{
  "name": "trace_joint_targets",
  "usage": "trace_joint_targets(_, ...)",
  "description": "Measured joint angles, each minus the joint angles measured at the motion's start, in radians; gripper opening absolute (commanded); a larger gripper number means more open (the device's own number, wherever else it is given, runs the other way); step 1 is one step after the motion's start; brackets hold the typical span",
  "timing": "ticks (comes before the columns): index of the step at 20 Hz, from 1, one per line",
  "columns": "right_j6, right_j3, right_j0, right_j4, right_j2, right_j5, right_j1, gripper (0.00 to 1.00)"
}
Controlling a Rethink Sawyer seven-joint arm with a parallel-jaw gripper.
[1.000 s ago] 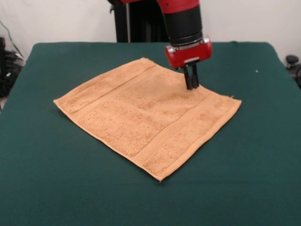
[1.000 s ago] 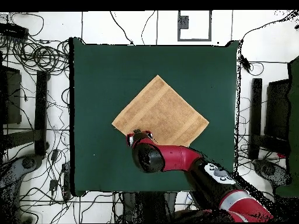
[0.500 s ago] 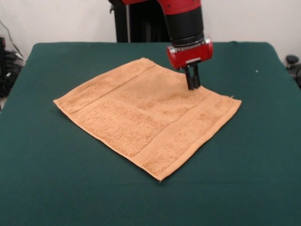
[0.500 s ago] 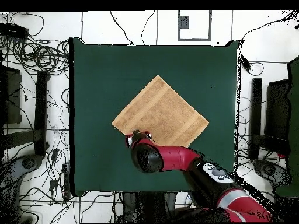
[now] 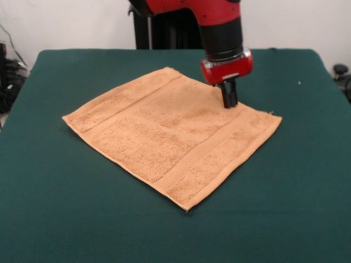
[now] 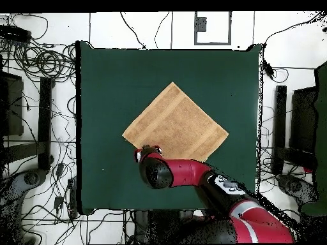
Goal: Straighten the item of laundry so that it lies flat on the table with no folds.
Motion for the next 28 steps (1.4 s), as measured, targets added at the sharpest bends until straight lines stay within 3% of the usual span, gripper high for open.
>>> trace_joint_targets(28, 0.0, -0.004, -0.061, 0.0, 0.001, 0.0, -0.025, 0.0)
